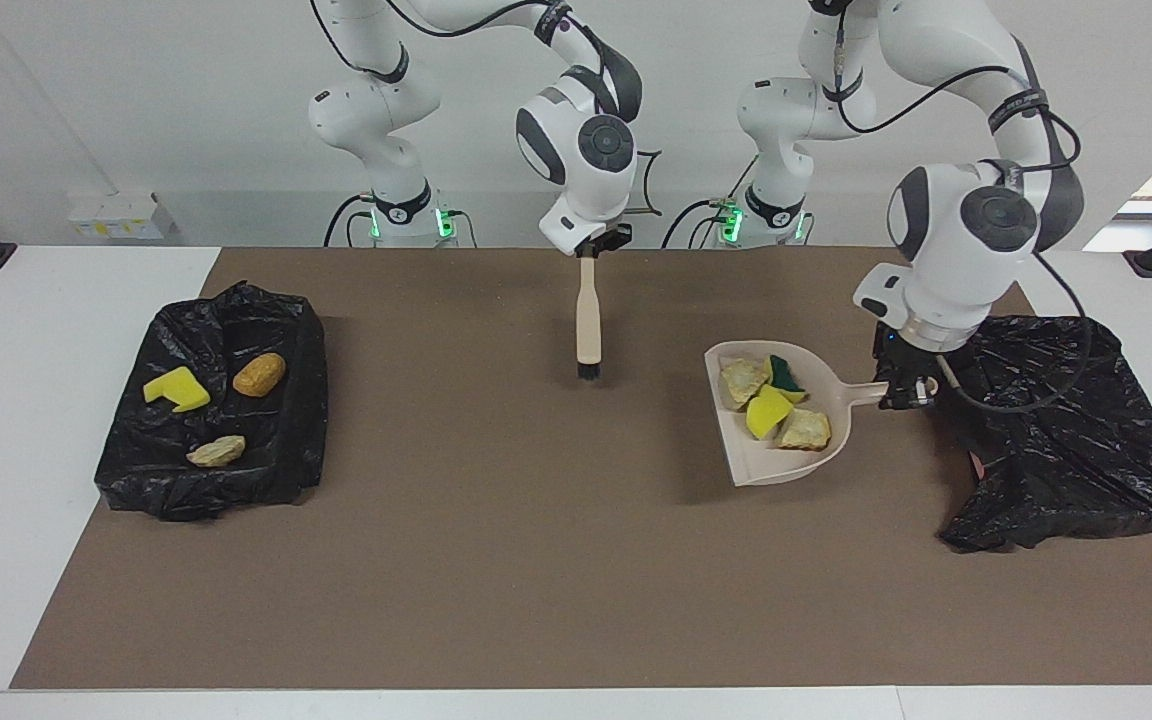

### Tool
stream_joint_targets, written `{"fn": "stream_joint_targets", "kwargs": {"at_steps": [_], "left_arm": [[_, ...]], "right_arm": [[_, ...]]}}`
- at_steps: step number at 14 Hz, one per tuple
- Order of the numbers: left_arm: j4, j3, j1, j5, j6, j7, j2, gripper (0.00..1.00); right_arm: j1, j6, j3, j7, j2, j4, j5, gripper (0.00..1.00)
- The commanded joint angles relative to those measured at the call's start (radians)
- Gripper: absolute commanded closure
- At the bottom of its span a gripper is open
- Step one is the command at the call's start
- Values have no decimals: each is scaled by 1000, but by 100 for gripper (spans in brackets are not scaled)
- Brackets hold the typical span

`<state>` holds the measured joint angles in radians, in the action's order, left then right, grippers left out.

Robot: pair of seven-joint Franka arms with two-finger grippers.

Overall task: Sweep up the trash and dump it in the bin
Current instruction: 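Carry the loaded dustpan with the left gripper over the nearer-left bag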

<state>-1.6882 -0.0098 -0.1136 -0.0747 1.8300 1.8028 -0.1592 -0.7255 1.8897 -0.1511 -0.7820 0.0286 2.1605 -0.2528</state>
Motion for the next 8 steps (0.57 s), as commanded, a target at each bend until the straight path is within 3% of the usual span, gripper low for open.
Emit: {"fn": "stream_joint_targets", "kwargs": {"at_steps": [1, 4, 8], "left_arm": [[24, -9, -105, 26, -23, 128, -7, 100], [24, -4, -208, 10, -6, 168, -6, 100], [61, -6, -305, -88, 44, 171, -20, 100]], "right_arm": [[-5, 75, 1, 0, -67, 105, -23, 100], [-11, 97, 1, 27, -67, 131, -23, 100], [-11, 155, 1, 66, -67, 160, -25, 75]]}}
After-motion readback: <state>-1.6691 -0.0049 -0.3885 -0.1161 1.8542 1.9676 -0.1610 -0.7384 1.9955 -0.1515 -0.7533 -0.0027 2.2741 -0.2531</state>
